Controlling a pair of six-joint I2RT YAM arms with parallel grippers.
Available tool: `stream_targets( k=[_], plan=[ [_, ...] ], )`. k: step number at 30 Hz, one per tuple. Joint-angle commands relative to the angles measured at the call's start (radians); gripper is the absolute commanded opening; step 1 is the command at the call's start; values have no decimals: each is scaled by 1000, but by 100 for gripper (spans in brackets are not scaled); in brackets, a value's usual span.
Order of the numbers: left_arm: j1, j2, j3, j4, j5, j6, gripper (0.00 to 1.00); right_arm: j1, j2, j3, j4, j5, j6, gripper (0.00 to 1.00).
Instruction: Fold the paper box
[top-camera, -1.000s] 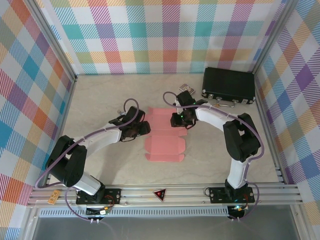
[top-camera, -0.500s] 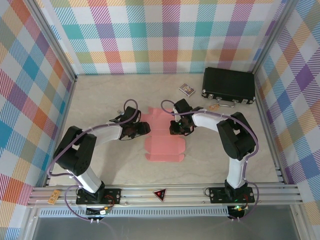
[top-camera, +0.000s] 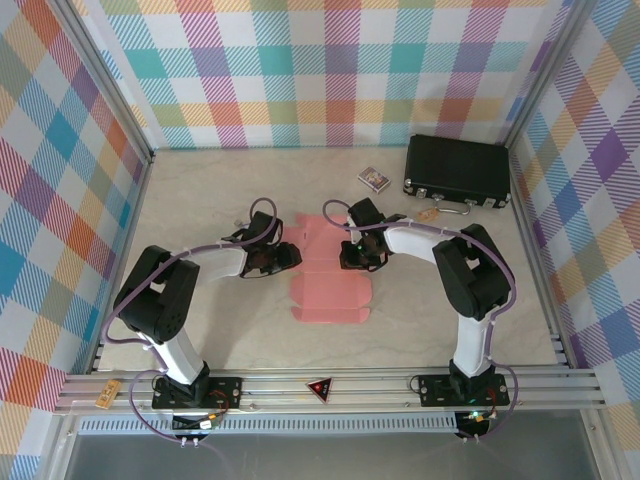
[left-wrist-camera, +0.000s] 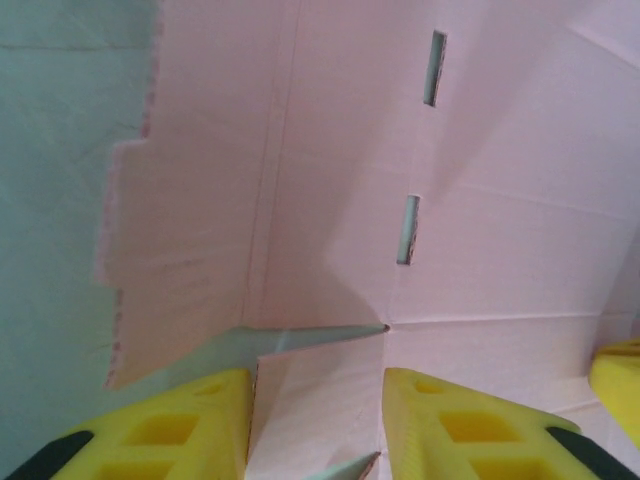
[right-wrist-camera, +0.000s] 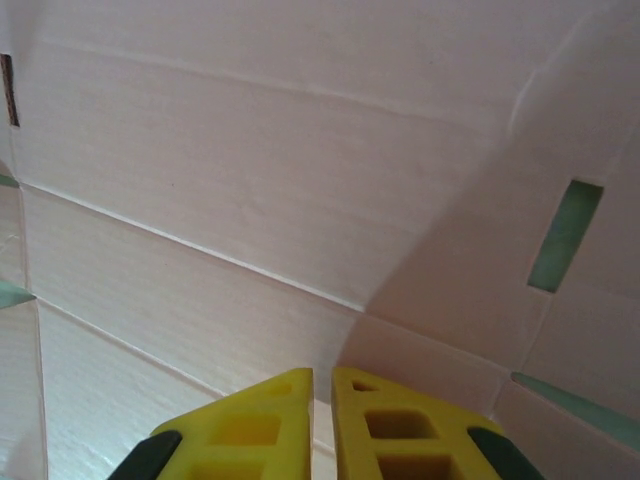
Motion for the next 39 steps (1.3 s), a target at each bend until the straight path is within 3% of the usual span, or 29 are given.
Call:
stream_targets(
  k=[1, 12, 27, 39],
  plan=[
    [0, -38, 21, 1, 51, -9, 34, 7, 35, -11, 8, 6, 17, 14],
    [-38, -89, 45, -47, 21, 16, 33, 10, 60, -5, 9, 4, 45, 14],
    [-106, 20, 127, -38, 67, 32, 33, 12, 62, -5, 11, 3, 48, 14],
    [-112, -63, 149, -125, -4, 60, 35, 10, -69, -38, 39, 50, 68, 14]
  ],
)
